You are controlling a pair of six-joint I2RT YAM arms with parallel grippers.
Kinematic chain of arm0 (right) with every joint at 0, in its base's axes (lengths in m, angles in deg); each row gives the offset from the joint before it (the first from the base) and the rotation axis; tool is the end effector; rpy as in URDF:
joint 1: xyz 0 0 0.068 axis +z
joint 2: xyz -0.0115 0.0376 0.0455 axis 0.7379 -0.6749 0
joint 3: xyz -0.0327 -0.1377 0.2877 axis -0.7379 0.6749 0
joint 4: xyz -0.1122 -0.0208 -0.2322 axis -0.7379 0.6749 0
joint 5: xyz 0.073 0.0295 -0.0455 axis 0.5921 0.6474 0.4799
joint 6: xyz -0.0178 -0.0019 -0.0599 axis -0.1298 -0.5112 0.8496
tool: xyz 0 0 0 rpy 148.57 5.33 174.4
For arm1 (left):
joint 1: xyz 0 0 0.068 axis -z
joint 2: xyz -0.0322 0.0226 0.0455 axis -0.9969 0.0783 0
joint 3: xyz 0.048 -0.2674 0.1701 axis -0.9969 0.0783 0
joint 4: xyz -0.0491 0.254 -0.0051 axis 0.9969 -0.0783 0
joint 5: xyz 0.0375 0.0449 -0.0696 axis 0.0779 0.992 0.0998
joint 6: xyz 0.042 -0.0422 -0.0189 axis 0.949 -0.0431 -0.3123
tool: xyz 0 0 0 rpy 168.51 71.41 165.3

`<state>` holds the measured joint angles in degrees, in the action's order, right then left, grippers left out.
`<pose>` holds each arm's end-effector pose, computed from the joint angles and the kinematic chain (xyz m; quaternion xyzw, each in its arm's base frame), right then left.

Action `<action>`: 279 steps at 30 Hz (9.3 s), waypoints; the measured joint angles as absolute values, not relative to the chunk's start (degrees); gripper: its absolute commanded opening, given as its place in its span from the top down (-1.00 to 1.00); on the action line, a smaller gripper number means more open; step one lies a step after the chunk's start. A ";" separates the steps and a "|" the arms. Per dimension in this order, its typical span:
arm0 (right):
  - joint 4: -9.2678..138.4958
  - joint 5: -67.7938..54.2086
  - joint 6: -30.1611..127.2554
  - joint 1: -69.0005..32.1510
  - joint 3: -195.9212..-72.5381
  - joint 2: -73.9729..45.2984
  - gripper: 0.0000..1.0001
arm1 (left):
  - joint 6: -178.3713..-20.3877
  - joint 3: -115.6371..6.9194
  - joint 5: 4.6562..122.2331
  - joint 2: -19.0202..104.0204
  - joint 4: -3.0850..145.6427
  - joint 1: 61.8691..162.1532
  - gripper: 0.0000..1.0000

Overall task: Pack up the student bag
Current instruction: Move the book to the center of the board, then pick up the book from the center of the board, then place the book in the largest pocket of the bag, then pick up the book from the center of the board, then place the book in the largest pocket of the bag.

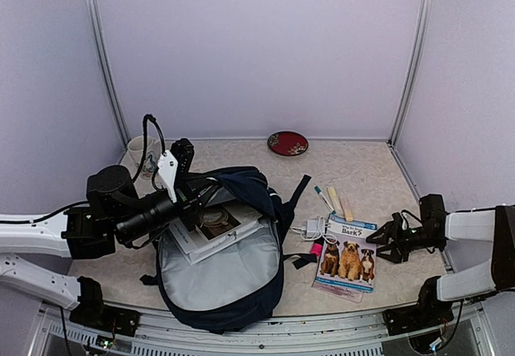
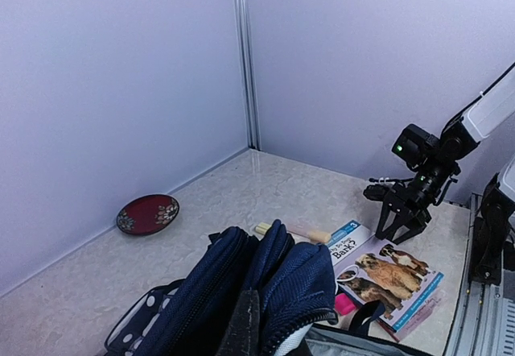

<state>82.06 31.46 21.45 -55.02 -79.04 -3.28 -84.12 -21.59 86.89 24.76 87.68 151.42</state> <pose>0.1595 0.0134 0.1633 0.2484 0.8718 0.4132 0.0865 0.1017 -0.1969 0.3597 0.3223 0.6279 -0.2831 0.6495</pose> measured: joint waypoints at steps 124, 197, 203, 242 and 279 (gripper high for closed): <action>39.72 -5.77 -26.22 1.99 -98.32 -9.13 1.00 | -84.82 -43.18 97.53 44.78 79.33 151.07 1.00; 79.64 9.36 15.75 -18.76 -87.68 -7.62 -0.23 | -93.54 -23.95 77.25 32.37 78.26 150.13 1.00; 62.52 16.81 8.51 -18.86 -81.25 -9.22 -0.04 | -97.12 -19.55 73.01 33.83 82.98 149.61 1.00; 69.08 -5.33 10.35 -14.30 -101.88 13.34 1.00 | -99.39 -14.81 68.72 26.99 85.36 140.43 1.00; 41.43 24.20 -2.90 5.70 -119.89 -33.96 1.00 | -92.16 -26.33 92.00 32.54 87.17 147.73 1.00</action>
